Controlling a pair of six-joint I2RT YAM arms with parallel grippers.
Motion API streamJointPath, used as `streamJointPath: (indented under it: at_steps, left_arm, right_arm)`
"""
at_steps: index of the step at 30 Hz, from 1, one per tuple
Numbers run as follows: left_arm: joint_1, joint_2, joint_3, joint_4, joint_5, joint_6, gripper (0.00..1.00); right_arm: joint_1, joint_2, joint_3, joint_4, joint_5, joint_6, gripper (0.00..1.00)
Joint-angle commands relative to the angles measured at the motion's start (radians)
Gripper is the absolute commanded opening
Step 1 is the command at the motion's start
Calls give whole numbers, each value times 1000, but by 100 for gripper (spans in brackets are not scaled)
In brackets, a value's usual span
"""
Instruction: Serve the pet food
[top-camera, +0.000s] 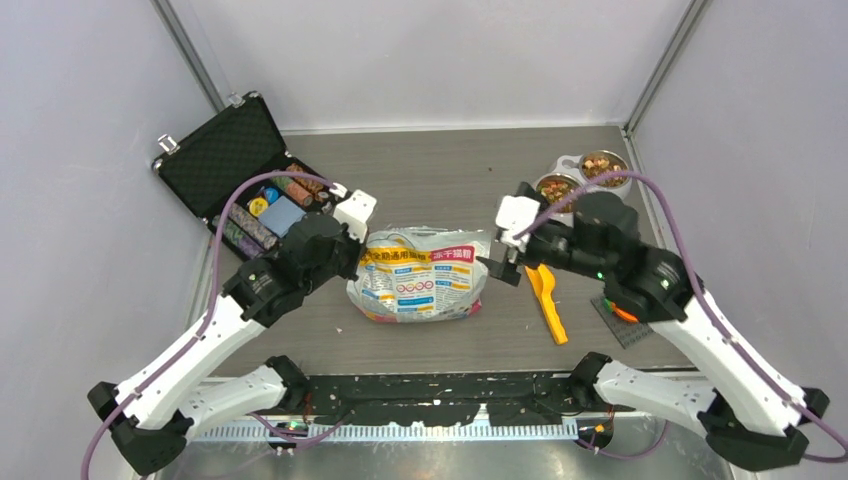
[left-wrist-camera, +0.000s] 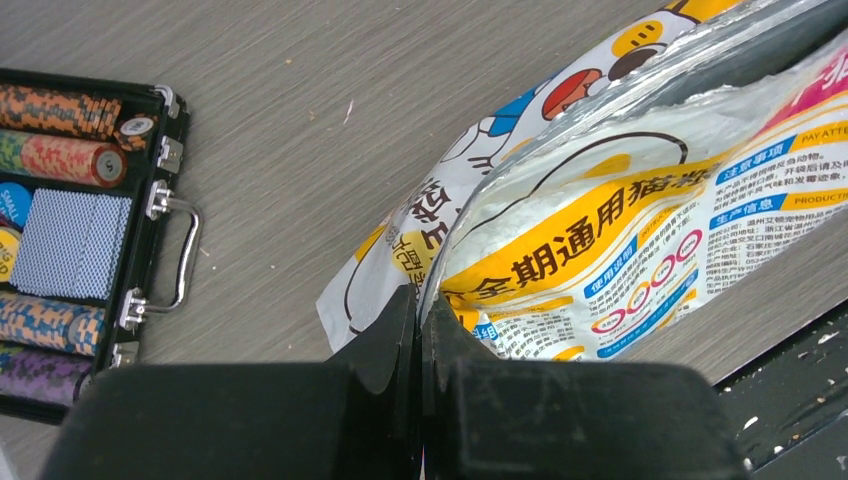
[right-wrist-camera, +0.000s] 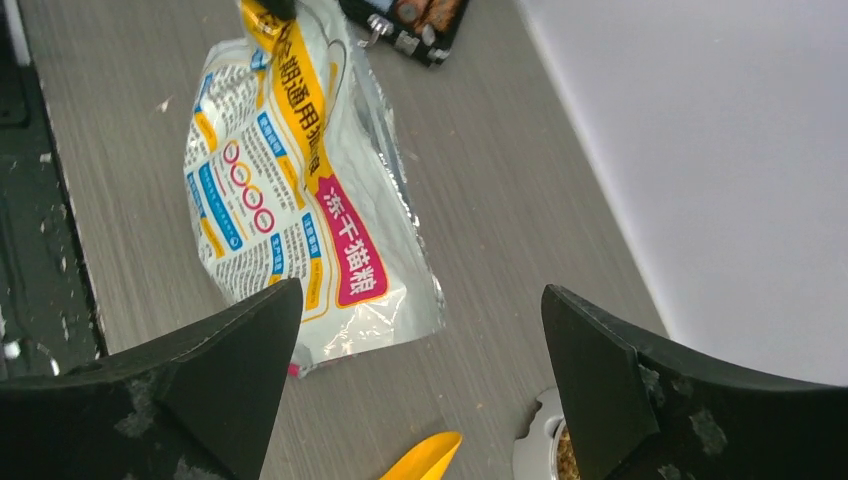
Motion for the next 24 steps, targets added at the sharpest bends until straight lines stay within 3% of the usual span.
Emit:
streamJointPath:
  at_steps: [1,6,10,17,21,24]
  left_arm:
    - [18,-60,8,189,-20,92,0]
    - [18,-67,-3,203,-35,103,0]
    - [18,-90,-19,212,-41,103,0]
    - [18,-121,-40,229,-21,137,0]
    - [18,-123,-38,225,-35,141,0]
    - [18,-125,-34,225,-30,144,0]
  right_arm:
    - [-1,208,170,-273,-76,-174,98]
    - [-1,453,387,-422,-119,-239,97]
    - [-1,559,506,-508,-211,-274,94]
    - [-1,636,576,-487,-190,-237,87]
    - [-1,659,599,-508,-205,-237,77]
    - [-1,685,602,-516,-199,-224,76]
